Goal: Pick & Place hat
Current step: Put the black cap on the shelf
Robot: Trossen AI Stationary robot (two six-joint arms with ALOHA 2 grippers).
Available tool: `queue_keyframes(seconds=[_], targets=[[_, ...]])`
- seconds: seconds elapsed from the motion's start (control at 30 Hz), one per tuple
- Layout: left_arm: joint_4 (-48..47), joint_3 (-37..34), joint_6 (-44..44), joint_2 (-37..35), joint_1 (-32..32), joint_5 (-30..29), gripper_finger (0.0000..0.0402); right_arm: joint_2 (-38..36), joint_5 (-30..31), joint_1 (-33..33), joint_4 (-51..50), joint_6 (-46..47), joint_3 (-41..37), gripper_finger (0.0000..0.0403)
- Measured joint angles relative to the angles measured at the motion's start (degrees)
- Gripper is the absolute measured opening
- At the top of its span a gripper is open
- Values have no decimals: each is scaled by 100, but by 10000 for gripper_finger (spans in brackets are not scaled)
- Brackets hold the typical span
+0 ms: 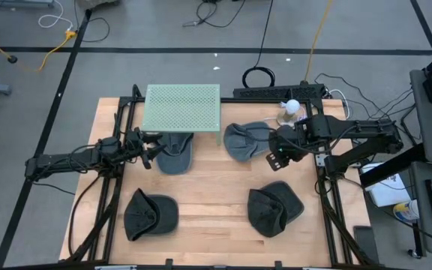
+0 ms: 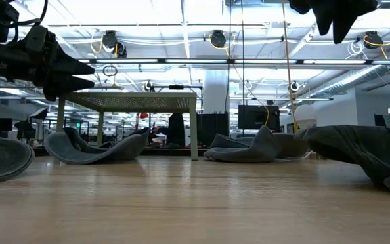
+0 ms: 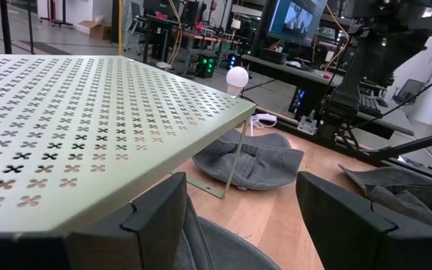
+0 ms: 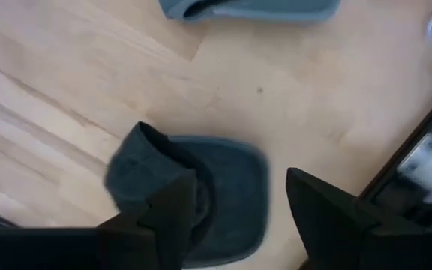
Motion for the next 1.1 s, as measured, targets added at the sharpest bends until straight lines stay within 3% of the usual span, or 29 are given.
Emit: queue_keyframes(seconds=[0.3, 0.63, 1.1], targets=[[0, 0, 0, 0, -2, -1, 257, -40, -289, 40, 42, 2109, 0, 200], [-2, 0, 0, 0, -1, -1, 257, -38, -442, 503, 49, 3787, 0, 197], [-2, 0, 0, 0, 0, 1, 257, 7, -4, 2170, 567, 6338, 0, 193]])
